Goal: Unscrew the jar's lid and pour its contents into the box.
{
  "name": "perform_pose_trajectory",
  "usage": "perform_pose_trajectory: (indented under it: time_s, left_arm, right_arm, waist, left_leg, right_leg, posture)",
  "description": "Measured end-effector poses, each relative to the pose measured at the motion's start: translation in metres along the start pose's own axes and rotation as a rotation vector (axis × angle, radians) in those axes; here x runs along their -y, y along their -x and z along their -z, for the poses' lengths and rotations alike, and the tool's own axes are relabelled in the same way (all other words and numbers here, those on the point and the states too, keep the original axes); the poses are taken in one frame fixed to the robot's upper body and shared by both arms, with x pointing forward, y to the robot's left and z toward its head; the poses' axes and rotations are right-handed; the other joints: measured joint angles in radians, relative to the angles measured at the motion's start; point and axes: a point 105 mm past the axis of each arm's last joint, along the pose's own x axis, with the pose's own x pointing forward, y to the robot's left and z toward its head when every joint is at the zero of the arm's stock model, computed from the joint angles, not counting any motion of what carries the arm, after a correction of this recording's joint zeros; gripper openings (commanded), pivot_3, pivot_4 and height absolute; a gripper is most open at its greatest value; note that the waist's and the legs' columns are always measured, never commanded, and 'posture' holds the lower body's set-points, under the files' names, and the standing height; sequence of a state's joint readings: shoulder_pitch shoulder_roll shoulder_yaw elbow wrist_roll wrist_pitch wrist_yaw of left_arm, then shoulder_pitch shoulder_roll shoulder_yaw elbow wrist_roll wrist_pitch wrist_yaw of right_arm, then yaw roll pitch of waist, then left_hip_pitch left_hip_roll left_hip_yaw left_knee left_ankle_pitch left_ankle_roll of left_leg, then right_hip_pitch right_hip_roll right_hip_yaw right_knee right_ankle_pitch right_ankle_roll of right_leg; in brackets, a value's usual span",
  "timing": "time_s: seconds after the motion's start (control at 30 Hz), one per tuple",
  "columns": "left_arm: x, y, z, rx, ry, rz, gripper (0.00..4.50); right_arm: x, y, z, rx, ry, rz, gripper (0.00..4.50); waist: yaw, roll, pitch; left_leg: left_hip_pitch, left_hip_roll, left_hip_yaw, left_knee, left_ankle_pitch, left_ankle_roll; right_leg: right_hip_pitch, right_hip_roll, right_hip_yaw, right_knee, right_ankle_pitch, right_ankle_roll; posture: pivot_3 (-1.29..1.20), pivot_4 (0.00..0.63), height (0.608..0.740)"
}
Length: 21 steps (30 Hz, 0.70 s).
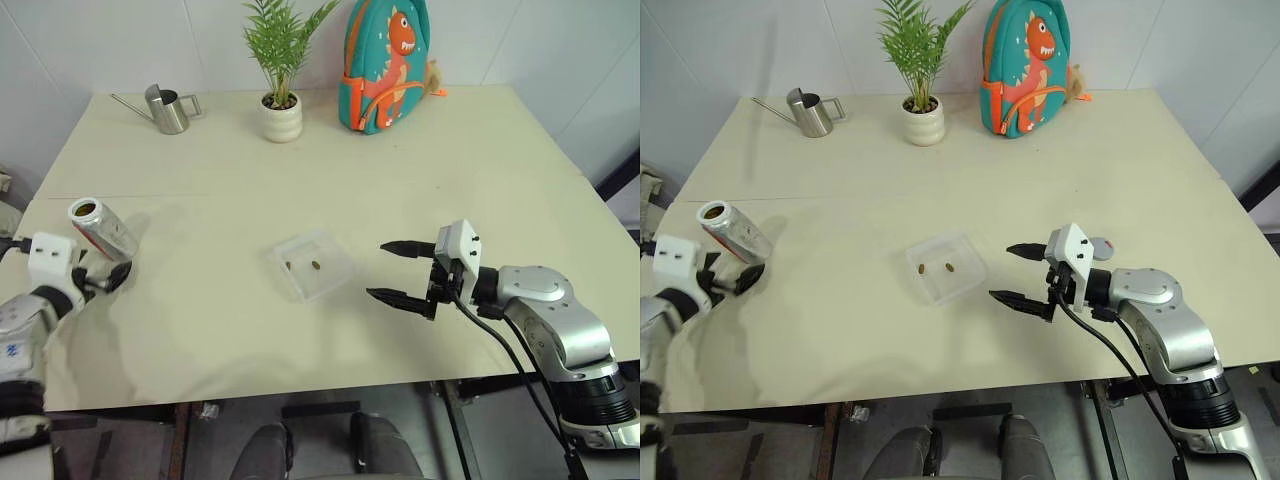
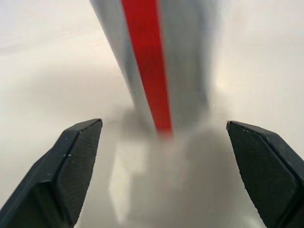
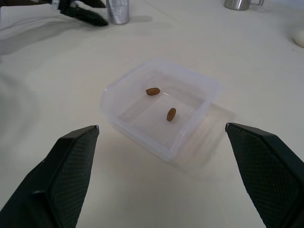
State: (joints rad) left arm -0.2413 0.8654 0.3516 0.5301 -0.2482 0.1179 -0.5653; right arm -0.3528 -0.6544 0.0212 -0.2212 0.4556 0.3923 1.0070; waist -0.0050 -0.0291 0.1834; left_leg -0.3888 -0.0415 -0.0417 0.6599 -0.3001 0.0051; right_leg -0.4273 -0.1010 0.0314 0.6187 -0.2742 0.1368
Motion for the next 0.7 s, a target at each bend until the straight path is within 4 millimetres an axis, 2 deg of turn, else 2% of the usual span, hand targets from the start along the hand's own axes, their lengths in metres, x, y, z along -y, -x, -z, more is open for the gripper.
perform_pose_trajectory:
  time_s: [0.2, 0.37, 0.5, 0.7]
  left_arm:
    - [0.006, 0.019, 0.001, -0.034, -0.196, 0.093, 4.47]
    - [0.035, 0.029, -0.005, -0.017, -0.271, 0.269, 4.47]
    - [0.084, 0.033, -0.036, 0.117, -0.342, 0.502, 4.47]
    - [0.122, 0.037, -0.084, 0.269, -0.372, 0.681, 4.47]
  right_arm:
    - [-0.001, 0.002, 0.0, -0.003, 0.003, -0.018, 4.5]
    - [0.002, 0.008, 0.003, -0.021, 0.023, -0.024, 4.5]
    - [0.01, 0.018, 0.001, -0.022, 0.051, -0.006, 4.5]
    - [0.024, 0.031, 0.004, -0.039, 0.015, 0.017, 4.5]
  waist:
    - [0.002, 0.001, 0.0]
    - [0.002, 0.001, 0.0]
    - [0.004, 0.001, 0.0]
    - [0.0, 0.002, 0.001]
  left_leg:
    - [0.002, 0.001, 0.0, -0.003, -0.001, -0.001]
    - [0.002, 0.002, 0.0, -0.006, -0.001, -0.001]
    - [0.002, 0.002, -0.001, -0.007, -0.001, -0.001]
    - [0.002, 0.003, 0.001, -0.008, 0.0, -0.001]
  right_leg:
    - [0.001, 0.0, -0.001, -0.004, 0.0, -0.003]
    - [0.001, -0.001, -0.001, -0.007, 0.0, -0.004]
    - [0.001, -0.001, -0.001, -0.009, 0.0, -0.004]
    - [0.0, 0.001, -0.002, -0.008, 0.0, -0.004]
  posture:
    - [0.0, 0.15, 0.74]
    - [0.0, 0.15, 0.74]
    - [0.0, 0.15, 0.74]
    - [0.0, 0.15, 0.74]
